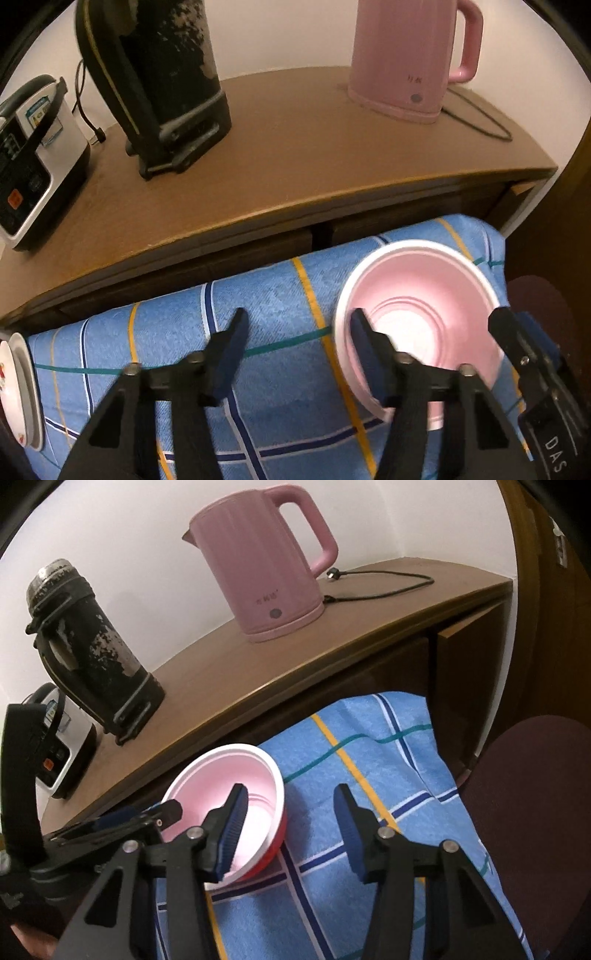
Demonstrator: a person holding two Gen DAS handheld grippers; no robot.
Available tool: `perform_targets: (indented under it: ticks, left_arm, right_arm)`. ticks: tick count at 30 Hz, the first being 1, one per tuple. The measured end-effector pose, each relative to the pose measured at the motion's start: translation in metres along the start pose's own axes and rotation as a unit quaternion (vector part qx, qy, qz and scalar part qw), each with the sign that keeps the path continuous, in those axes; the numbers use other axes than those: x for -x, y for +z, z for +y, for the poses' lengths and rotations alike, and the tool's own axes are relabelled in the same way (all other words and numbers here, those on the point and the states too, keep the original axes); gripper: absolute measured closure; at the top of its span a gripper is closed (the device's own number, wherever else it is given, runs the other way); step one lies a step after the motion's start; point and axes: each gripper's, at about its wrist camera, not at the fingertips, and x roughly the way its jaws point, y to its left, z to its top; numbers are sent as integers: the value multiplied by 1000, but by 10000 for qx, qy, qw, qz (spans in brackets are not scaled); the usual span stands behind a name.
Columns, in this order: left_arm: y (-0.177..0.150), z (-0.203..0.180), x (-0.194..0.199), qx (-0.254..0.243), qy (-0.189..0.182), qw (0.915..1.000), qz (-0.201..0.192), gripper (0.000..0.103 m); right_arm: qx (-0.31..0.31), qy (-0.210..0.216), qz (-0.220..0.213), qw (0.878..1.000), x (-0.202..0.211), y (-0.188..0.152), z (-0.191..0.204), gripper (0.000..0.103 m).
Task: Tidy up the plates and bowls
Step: 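Grasp the rim of the pink plastic bowl with the right tool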
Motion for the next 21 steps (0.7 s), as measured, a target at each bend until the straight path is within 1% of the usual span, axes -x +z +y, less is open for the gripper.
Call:
perform_targets:
  ticks: [1,3,6,8,9,11,13,14,19,21]
  left_arm:
    - [0,0,-3,9,-25,10000,64,56]
    - [0,2,-8,50,-23,9999,133,57]
    - [0,0,-10,2,37,9999,105,58]
    - [1,1,-10,26,-44,9999,93,67]
    - [1,0,-10,45,-120,9999,108,72]
    - [0,-2,-9,73,-186,9997,132,77]
    - [0,-3,-8,56,-237,9996,143,88]
    - [0,-4,-6,17,-251,9996,132,89]
    - [-4,-7,9,-139,-39,9998,-103,91]
    - [-7,-4,19,-148,-32,9997,-179,91]
  right_arm:
    - [-25,17,25,10000,-2,0,0,54]
    - [-34,52,67,10000,-5,-1,0,63]
    - [-39,87,167,9998,-12,-3,1,71]
    - [-62,128,169,9998,-13,-4,2,75]
    - [-53,151,164,9997,-13,-4,3,81]
    - [3,210,180,9996,-14,-4,7,89]
    - [50,227,203,9995,-14,-5,11,92]
    - [65,234,213,9995,-14,-5,12,94]
    - [116,326,176,9992,-1,-7,20,96]
    - [128,337,142,9992,5,-7,22,96]
